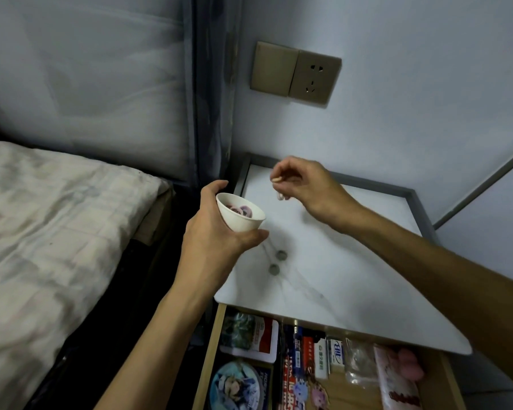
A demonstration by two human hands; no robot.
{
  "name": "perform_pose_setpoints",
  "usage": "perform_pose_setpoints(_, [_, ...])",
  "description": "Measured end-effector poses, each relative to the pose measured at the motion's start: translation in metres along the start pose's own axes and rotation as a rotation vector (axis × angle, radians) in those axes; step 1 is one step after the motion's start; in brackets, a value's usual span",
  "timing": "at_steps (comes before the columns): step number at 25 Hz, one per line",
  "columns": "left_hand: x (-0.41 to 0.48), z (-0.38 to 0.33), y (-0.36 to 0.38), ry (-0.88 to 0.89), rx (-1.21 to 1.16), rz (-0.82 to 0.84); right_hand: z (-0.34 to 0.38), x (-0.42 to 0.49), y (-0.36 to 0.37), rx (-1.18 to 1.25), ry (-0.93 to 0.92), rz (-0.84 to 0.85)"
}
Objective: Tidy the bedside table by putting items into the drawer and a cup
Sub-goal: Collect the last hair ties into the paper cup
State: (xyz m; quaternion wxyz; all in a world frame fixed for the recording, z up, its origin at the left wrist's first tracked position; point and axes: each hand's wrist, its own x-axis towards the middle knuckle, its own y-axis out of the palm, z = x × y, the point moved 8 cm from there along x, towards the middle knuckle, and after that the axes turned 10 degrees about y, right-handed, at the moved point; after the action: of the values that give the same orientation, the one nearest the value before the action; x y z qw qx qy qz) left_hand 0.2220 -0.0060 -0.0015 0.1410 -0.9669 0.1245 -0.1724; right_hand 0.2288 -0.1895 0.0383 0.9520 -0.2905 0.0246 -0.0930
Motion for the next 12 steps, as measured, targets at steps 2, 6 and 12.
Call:
perform_pose_setpoints(2, [-0.001,-0.002,0.005,0.013,0.011,0.019,0.036,-0.013,0.016,-0.020,-0.092,0.100])
perform_pose_setpoints(6, [-0.004,-0.007,0.009,0.043,0.024,0.044,0.044,-0.033,0.046,-0.152,-0.107,0.298])
perform_pose_setpoints(12, [-0.003,-0.006,0.004,0.020,-0.002,0.004,0.013,-0.020,0.002,0.013,-0.005,0.097])
